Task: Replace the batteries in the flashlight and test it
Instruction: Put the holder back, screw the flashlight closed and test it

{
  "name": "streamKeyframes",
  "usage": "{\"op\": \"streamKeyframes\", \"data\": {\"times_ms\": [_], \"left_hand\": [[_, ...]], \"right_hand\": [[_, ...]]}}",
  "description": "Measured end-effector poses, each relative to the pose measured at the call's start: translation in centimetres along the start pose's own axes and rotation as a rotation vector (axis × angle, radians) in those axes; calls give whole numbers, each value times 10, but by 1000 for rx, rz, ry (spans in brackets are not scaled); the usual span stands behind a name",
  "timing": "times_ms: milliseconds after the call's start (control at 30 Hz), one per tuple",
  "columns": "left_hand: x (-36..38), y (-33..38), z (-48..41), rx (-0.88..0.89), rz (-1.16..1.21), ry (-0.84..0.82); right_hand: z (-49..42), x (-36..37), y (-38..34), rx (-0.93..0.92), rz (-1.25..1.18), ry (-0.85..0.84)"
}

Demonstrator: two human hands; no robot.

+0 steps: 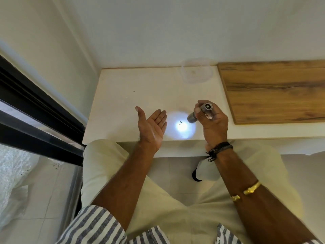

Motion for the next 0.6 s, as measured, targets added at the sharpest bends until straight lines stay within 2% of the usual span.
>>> {"op": "streamKeyframes", "data": {"times_ms": [133, 233, 433, 600], "left_hand": [[-1, 2, -1, 41, -24, 38], [-1, 2, 0, 61, -30, 51], [0, 6, 0, 84, -9, 87], [0, 6, 2, 93, -40, 95]], "right_hand": [[0, -2, -4, -122, -82, 104], [0, -3, -7, -170, -91, 104], [-3, -3, -5, -21, -162, 121], [-2, -5, -6, -93, -119, 220]]}}
Point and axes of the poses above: each hand's wrist, its own z-axis away from the middle knuckle, its own x-axis out of the palm, y = z × x, the point moved 1 cm from there along -z, towards the middle knuckle, and after that the axes turned 8 degrees about z, right-handed, at the moved point
